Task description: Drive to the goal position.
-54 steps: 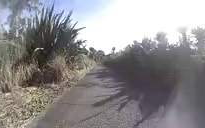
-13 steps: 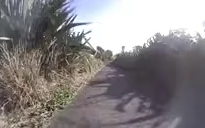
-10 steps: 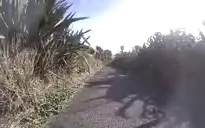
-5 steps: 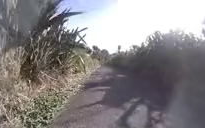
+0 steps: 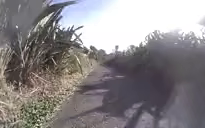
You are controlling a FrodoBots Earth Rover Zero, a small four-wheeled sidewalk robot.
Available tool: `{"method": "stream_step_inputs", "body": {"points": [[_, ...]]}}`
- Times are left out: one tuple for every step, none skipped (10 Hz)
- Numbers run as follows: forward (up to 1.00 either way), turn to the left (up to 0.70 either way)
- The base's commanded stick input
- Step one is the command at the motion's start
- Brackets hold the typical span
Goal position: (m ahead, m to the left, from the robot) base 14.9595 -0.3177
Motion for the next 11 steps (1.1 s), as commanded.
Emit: {"method": "stream_step_inputs", "body": {"points": [[0.45, -0.27], [0.45, -0.27], [0.45, -0.27], [0.45, -0.24], [0.45, -0.19], [0.45, -0.13], [0.45, 0.00], [0.45, 0.00], [0.45, 0.00], [0.45, 0.00], [0.45, 0.00]]}}
